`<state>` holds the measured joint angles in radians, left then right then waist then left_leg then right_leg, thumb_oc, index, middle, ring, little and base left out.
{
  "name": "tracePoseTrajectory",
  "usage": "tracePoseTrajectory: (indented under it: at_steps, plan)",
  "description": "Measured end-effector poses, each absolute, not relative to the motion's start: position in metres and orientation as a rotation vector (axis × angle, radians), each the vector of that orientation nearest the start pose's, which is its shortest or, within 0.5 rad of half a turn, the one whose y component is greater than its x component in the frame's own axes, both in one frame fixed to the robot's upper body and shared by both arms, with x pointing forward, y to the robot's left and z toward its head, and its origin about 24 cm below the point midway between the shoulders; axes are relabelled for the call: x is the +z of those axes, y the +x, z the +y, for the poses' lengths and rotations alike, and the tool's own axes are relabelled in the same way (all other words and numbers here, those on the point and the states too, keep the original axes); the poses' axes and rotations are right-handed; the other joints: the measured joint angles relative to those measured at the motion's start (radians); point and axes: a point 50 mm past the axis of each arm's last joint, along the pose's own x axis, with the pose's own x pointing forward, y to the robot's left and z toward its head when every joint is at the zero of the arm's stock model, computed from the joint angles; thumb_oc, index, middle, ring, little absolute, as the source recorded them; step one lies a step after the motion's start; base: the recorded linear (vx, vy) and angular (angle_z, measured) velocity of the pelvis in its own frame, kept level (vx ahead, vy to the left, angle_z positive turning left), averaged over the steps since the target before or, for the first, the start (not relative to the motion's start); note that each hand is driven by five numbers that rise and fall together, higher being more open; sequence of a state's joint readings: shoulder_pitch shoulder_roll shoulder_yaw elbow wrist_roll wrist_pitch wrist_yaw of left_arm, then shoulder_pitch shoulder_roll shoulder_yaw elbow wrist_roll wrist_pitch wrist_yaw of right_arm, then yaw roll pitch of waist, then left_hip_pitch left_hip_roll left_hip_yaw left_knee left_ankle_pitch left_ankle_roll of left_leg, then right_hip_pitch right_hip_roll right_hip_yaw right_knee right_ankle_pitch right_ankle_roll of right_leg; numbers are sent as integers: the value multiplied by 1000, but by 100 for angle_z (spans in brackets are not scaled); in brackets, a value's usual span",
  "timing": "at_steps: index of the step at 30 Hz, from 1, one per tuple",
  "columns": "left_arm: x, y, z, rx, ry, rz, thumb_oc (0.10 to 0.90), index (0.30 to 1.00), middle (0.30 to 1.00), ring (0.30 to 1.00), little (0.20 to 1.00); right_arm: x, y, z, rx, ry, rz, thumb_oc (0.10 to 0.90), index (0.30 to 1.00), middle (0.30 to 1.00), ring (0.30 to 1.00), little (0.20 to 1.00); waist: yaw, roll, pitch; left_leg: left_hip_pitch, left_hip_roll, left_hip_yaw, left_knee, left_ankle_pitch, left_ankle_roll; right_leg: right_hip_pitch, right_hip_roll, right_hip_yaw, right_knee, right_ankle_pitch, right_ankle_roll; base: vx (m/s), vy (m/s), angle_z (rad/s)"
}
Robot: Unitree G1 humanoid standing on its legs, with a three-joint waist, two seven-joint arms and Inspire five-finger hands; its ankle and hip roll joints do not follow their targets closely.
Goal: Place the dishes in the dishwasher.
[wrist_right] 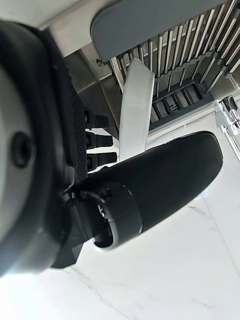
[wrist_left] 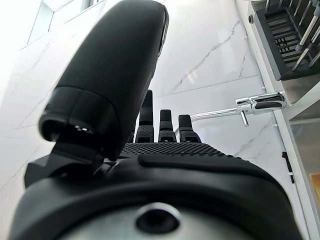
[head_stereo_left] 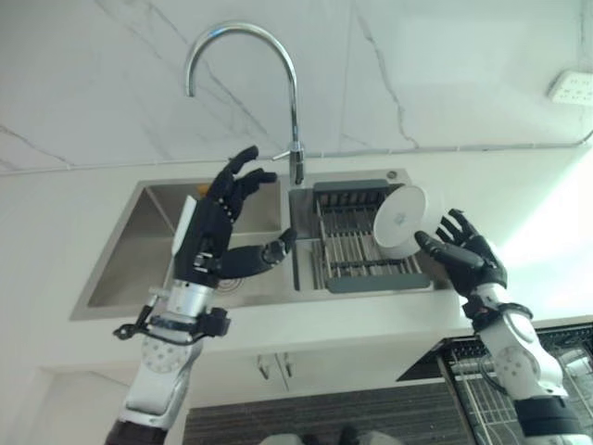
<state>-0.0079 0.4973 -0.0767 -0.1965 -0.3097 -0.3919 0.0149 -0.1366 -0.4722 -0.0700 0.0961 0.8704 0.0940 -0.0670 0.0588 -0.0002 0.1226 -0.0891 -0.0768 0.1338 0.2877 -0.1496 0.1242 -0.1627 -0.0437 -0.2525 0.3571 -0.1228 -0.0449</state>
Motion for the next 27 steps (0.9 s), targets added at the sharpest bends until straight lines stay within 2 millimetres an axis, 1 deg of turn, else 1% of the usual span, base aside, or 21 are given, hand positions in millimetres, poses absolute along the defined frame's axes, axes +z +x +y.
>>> tracePoseTrajectory:
  at_steps: [7,9,14,20,23,27]
  plan:
    - [136,239,197,-160,143,-547,800,900,900,900,900,80,281,-252,-102,411,26,800,900,900,900,900,2,0,0,0,0,-2,0,2,-1,1,0,-1,0,0,0,0,0,0]
    - [136,239,198,-151,141,-543,800,900,900,900,900,77,285,-255,-116,417,43,800,900,900,900,900,2,0,0,1,0,-3,0,2,-2,2,-1,-2,1,0,0,0,0,0]
    - [134,240,199,-146,142,-531,800,900,900,900,900,75,286,-255,-116,412,58,800,900,900,900,900,6,0,0,2,-1,-5,-3,3,-4,4,-1,-4,1,0,0,0,0,0]
    - [126,243,202,-132,148,-488,800,900,900,900,900,76,289,-258,-116,395,78,800,900,900,900,900,26,0,0,4,-4,-12,-13,9,-5,4,-3,-9,0,1,-1,0,6,2]
    - [124,244,203,-128,149,-476,800,900,900,900,900,76,293,-260,-122,385,89,800,900,900,900,900,28,0,0,4,-5,-15,-13,11,-3,6,-5,-12,0,1,-1,0,9,4]
    - [122,244,205,-122,152,-465,800,900,900,900,900,77,294,-262,-121,377,95,800,900,900,900,900,31,-1,0,4,-11,-29,-14,12,-2,13,-11,-26,-4,0,-1,-1,11,10]
